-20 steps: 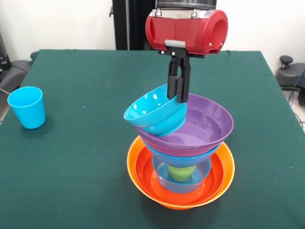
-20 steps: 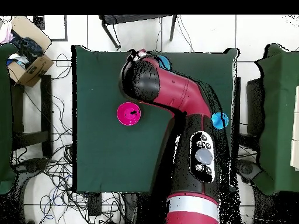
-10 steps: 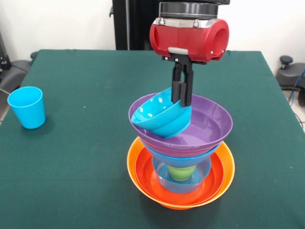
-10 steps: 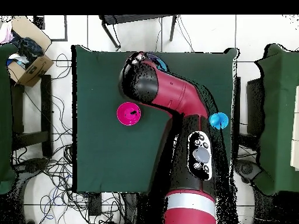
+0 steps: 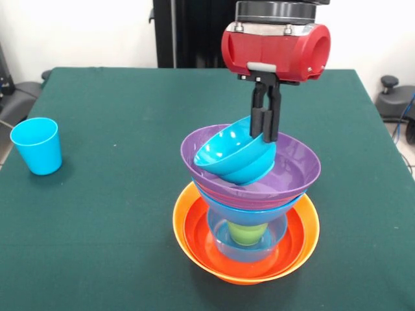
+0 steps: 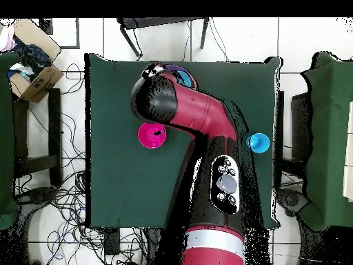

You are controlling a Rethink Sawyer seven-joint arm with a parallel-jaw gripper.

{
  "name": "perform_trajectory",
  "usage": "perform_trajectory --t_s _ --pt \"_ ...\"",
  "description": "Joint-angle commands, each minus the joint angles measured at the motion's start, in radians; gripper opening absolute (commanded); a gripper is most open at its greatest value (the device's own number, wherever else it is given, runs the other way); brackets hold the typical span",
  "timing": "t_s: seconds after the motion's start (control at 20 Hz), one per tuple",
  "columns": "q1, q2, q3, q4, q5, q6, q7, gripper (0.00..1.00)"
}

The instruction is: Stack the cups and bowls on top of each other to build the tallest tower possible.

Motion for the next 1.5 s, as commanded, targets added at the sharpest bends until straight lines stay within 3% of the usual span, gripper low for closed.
perform_trajectory --t_s 0.05,0.3,1.05,1.5 --pt "0.023 0.066 0.015 0.035 -0.006 -0.017 0.144 0.0" --pt "0.004 0.057 0.042 0.041 0.003 0.014 0.121 0.0" --pt "0.037 0.07 -0.016 0.019 -0.002 0.032 0.143 0.0" --pt "0.035 0.077 -0.011 0.015 0.001 0.019 0.135 0.0"
